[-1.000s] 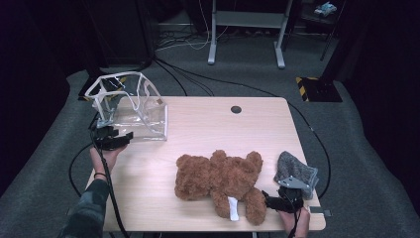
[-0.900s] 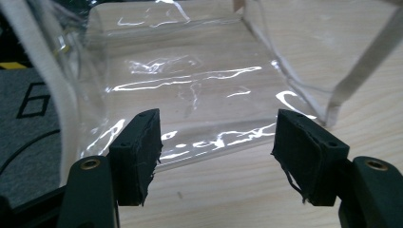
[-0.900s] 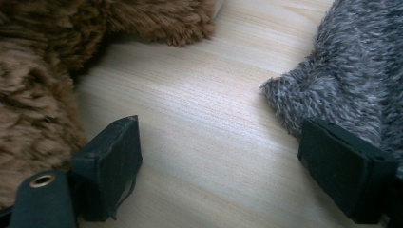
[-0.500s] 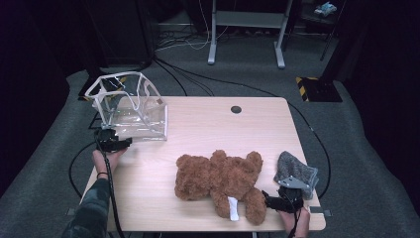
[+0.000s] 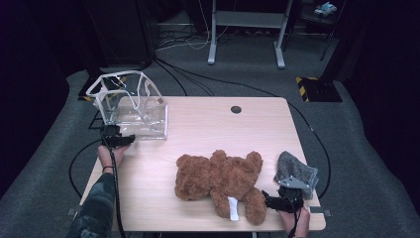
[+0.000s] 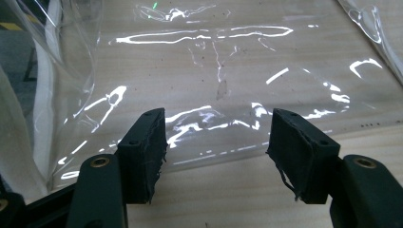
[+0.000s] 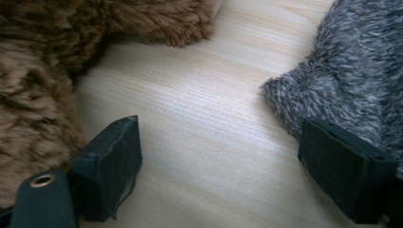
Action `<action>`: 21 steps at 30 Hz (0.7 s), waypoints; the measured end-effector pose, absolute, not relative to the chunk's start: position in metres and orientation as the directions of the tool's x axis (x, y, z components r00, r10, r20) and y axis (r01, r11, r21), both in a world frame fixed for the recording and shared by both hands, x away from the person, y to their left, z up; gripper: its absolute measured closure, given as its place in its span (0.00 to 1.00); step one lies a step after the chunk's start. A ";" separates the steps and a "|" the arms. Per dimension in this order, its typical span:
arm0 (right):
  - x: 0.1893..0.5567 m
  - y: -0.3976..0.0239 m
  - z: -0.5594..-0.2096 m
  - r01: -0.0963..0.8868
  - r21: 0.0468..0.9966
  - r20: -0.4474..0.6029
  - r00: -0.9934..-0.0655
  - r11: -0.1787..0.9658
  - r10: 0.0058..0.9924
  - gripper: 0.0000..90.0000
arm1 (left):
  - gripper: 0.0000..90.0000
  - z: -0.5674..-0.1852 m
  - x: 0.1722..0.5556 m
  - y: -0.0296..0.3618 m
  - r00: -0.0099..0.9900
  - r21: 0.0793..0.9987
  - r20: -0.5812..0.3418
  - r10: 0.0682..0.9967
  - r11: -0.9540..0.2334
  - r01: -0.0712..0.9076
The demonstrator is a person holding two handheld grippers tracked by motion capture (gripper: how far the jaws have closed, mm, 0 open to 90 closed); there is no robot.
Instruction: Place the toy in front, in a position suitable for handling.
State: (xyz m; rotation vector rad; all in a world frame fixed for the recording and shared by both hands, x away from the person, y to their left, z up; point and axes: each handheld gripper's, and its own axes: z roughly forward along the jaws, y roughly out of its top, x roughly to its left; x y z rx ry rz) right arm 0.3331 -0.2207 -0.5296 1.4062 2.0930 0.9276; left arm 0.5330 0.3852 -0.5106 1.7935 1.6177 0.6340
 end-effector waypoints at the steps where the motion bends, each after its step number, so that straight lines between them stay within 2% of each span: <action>1: 0.333 -0.221 -0.530 0.622 0.741 0.001 -0.379 0.254 0.926 0.15 | 0.42 -0.511 0.534 0.384 0.133 0.722 -0.047 0.990 -0.059 0.689; 7: 0.333 -0.221 -0.530 0.622 0.740 -0.002 -0.378 0.256 0.926 0.15 | 0.40 -0.511 0.546 0.382 0.106 0.717 -0.068 0.992 -0.025 0.696; 17: 0.333 -0.221 -0.530 0.622 0.741 -0.002 -0.377 0.255 0.926 0.15 | 0.40 -0.511 0.561 0.378 0.082 0.701 -0.050 0.995 -0.024 0.713; 21: 0.333 -0.221 -0.530 0.622 0.741 0.000 -0.378 0.254 0.926 0.15 | 0.36 -0.507 0.563 0.374 0.079 0.687 -0.034 0.996 -0.034 0.726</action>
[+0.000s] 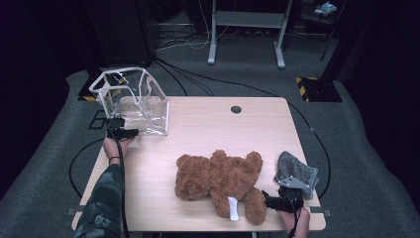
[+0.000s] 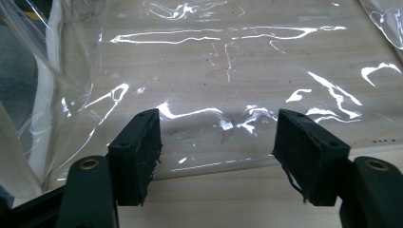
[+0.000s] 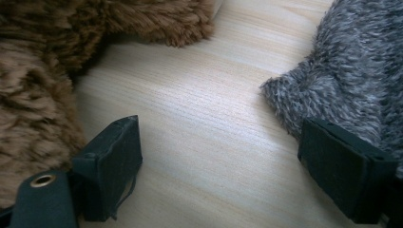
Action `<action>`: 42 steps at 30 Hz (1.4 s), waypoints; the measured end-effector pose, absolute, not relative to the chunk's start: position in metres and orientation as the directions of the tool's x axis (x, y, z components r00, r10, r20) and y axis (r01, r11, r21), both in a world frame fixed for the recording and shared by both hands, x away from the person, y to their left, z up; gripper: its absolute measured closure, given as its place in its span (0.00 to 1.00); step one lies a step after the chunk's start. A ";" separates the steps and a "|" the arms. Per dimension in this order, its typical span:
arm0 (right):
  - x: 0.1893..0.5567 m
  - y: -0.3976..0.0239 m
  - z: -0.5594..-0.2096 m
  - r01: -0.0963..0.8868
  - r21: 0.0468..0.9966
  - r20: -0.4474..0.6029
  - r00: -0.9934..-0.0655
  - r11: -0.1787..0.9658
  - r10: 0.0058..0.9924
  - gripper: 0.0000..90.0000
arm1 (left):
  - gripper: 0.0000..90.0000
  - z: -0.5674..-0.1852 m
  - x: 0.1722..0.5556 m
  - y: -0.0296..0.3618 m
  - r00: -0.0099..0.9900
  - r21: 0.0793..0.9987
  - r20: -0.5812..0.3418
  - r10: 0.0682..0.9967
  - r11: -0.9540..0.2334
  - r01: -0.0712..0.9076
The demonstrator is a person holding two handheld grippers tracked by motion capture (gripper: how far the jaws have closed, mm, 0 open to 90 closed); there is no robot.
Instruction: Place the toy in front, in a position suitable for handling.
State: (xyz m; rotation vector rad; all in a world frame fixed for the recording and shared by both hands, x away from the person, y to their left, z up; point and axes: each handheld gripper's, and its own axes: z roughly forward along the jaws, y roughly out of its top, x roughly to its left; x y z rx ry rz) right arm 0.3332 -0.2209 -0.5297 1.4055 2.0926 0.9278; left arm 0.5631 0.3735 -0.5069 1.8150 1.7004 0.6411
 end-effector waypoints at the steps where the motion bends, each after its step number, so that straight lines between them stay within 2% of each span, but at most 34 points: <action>1: 0.333 -0.221 -0.530 0.622 0.741 0.001 -0.378 0.253 0.926 0.15 | 0.33 -0.506 0.561 0.373 0.082 0.700 -0.045 0.996 -0.027 0.714; 3: 0.333 -0.221 -0.530 0.622 0.741 0.000 -0.378 0.254 0.926 0.15 | 0.28 -0.504 0.557 0.371 0.080 0.718 -0.059 0.995 -0.013 0.695; 9: 0.333 -0.221 -0.530 0.622 0.741 0.000 -0.378 0.254 0.926 0.15 | 0.25 -0.503 0.551 0.361 0.095 0.696 -0.064 0.993 -0.024 0.718; 13: 0.333 -0.221 -0.530 0.622 0.741 0.000 -0.377 0.253 0.926 0.16 | 0.26 -0.509 0.555 0.352 0.086 0.656 -0.048 0.995 -0.034 0.754; 24: 0.333 -0.221 -0.530 0.622 0.741 0.000 -0.377 0.253 0.926 0.16 | 0.26 -0.514 0.564 0.352 0.051 0.670 -0.040 0.998 -0.011 0.742; 34: 0.333 -0.220 -0.530 0.622 0.741 -0.003 -0.371 0.251 0.929 0.15 | 0.23 -0.496 0.536 0.362 0.083 0.689 -0.057 0.995 -0.021 0.725; 42: 0.333 -0.220 -0.530 0.622 0.739 -0.004 -0.382 0.260 0.924 0.12 | 0.17 -0.489 0.514 0.362 0.105 0.692 -0.085 0.991 -0.017 0.722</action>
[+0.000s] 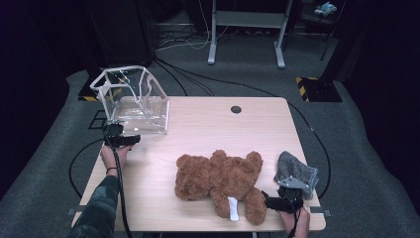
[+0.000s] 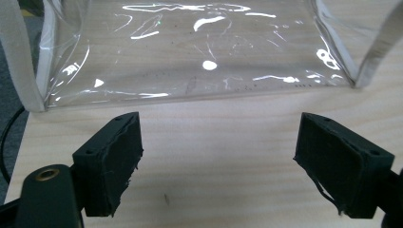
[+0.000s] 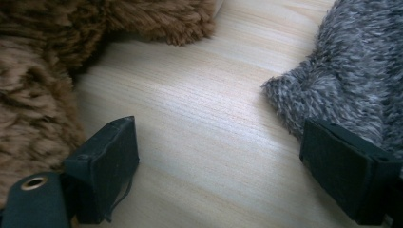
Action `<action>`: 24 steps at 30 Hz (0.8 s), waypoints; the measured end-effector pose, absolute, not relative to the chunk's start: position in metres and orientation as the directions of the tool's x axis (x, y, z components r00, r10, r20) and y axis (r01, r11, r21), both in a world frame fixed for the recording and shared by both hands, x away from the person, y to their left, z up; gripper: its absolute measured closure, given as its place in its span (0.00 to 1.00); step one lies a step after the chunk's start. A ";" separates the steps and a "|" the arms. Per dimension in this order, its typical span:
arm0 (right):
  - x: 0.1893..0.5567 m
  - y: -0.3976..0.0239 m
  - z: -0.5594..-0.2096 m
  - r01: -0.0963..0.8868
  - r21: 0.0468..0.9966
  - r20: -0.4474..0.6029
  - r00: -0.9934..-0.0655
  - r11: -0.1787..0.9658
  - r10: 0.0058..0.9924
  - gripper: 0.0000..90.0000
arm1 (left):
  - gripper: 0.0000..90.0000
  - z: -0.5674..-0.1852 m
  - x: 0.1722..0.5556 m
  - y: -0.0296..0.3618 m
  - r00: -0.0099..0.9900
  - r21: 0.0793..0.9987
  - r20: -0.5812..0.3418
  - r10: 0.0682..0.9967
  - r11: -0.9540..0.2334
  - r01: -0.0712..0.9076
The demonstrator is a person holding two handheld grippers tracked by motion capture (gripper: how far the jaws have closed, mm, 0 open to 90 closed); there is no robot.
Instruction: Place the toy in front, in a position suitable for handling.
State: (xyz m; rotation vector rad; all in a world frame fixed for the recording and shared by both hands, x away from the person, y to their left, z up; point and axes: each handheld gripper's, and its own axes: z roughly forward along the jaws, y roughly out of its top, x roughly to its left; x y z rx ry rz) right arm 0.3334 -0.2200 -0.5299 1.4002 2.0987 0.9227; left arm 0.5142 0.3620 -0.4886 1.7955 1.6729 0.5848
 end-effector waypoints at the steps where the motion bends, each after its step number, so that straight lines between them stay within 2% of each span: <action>1: 0.334 -0.220 -0.530 0.623 0.738 -0.003 -0.384 0.261 0.923 0.12 | 0.16 -0.489 0.513 0.361 0.107 0.698 -0.088 0.990 -0.016 0.716; 5: 0.333 -0.220 -0.530 0.625 0.735 -0.003 -0.383 0.261 0.924 0.11 | 0.13 -0.485 0.504 0.358 0.158 0.695 -0.066 0.985 -0.068 0.716; 8: 0.333 -0.220 -0.530 0.625 0.735 -0.003 -0.382 0.261 0.924 0.11 | 0.09 -0.483 0.499 0.357 0.170 0.683 -0.091 0.981 -0.063 0.727; 14: 0.334 -0.220 -0.530 0.627 0.733 -0.003 -0.384 0.263 0.923 0.10 | 0.06 -0.479 0.483 0.349 0.205 0.681 -0.081 0.975 -0.096 0.726; 22: 0.334 -0.219 -0.530 0.633 0.728 -0.003 -0.382 0.264 0.924 0.08 | 0.00 -0.489 0.460 0.345 0.206 0.670 -0.106 0.973 -0.083 0.737; 24: 0.335 -0.218 -0.529 0.637 0.726 -0.003 -0.374 0.259 0.927 0.08 | 0.00 -0.493 0.453 0.344 0.235 0.654 -0.100 0.967 -0.114 0.748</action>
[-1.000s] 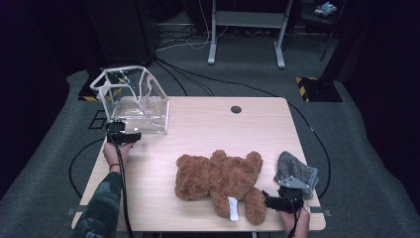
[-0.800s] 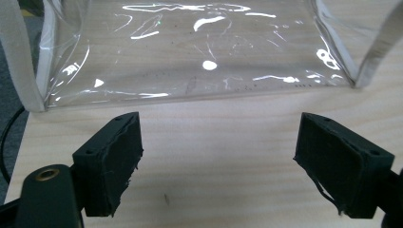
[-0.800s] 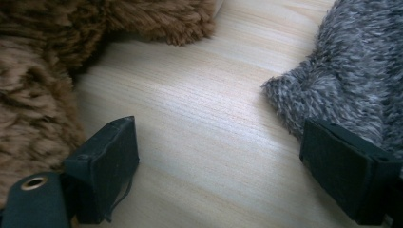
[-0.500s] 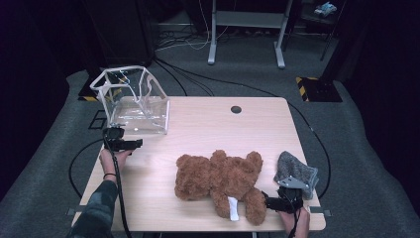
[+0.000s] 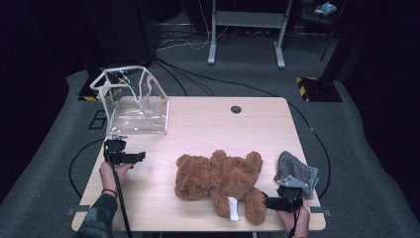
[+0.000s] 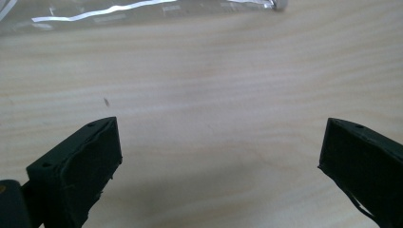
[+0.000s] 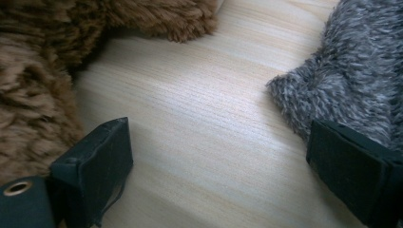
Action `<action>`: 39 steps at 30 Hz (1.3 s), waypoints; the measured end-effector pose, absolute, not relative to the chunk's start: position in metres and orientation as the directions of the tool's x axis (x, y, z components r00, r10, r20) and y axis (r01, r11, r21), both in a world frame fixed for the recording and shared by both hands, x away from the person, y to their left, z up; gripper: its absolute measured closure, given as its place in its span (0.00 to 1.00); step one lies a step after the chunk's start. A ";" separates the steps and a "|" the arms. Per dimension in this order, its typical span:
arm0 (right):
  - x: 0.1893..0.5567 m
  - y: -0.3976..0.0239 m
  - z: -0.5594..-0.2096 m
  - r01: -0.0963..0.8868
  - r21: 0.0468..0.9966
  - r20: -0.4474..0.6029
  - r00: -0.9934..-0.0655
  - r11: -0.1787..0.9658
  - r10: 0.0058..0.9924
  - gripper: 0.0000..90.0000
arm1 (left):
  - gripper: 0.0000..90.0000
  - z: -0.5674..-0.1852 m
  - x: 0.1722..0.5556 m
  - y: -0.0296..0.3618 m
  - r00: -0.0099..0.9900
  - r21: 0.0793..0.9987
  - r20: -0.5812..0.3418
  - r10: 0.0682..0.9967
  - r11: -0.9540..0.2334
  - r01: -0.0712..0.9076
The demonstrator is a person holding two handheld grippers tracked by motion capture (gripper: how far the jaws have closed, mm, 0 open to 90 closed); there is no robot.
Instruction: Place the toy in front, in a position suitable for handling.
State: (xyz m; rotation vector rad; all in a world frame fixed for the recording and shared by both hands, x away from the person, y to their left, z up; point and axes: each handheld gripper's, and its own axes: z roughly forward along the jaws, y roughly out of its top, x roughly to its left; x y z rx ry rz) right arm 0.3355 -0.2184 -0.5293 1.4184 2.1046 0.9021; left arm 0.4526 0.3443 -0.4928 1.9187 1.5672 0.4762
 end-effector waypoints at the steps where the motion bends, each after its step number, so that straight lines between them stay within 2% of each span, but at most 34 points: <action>1: 0.336 -0.219 -0.529 0.641 0.718 -0.007 -0.384 0.272 0.923 0.07 | 0.00 -0.495 0.449 0.343 0.234 0.653 -0.109 0.966 -0.108 0.750; 9: 0.333 -0.217 -0.522 0.662 0.705 0.024 -0.380 0.254 0.925 0.06 | 0.00 -0.488 0.428 0.335 0.259 0.661 -0.126 0.958 -0.114 0.742; 19: 0.332 -0.216 -0.489 0.670 0.707 0.090 -0.402 0.225 0.911 0.07 | 0.00 -0.476 0.407 0.321 0.290 0.678 -0.140 0.947 -0.122 0.725; 34: 0.338 -0.203 -0.443 0.626 0.751 0.159 -0.481 0.211 0.862 0.09 | 0.01 -0.463 0.389 0.293 0.345 0.697 -0.216 0.913 -0.103 0.710; 39: 0.341 -0.193 -0.429 0.622 0.752 0.177 -0.510 0.219 0.842 0.05 | 0.01 -0.452 0.383 0.279 0.389 0.707 -0.244 0.889 -0.112 0.699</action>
